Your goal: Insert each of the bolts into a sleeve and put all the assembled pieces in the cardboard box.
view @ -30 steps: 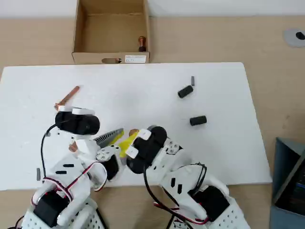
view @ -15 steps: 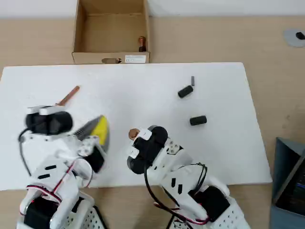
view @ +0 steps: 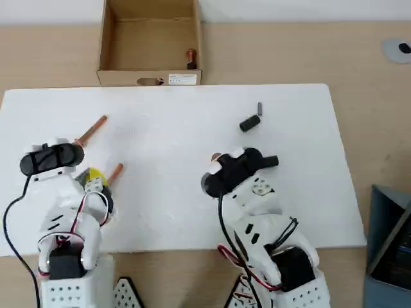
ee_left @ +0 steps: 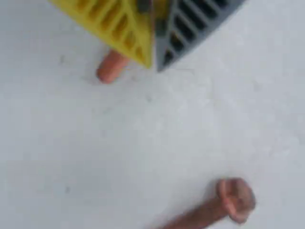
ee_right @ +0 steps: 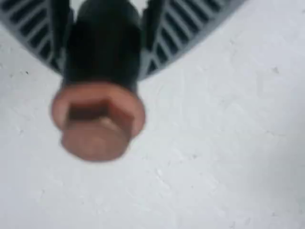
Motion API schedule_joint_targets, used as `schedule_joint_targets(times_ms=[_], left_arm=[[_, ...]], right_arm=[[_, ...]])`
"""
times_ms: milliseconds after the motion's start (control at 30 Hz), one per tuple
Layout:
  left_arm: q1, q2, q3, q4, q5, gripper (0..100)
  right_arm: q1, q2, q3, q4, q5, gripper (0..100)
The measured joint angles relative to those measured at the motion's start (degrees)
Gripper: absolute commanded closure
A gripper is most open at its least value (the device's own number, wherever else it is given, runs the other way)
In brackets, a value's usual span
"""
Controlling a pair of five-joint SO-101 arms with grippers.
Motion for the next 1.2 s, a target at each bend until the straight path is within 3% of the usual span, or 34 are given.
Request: schedule_joint_targets(times_ms=[233,800,1200], left_arm=[[-1.32,0.09,5.27,0.0,-0.18,100],[-4.31,0.09,8.35,-2.55,-0.18,100],[-4.31,0.09,8.35,-2.55,-0.18,100]], right_arm=[[0.0,12.57,-11.52,0.26,-0.18,98.9],[0.09,81.49,-66.11,-11.69,-0.18,98.9],[0.18,123.78,-105.67,-12.31,2.64,98.9]])
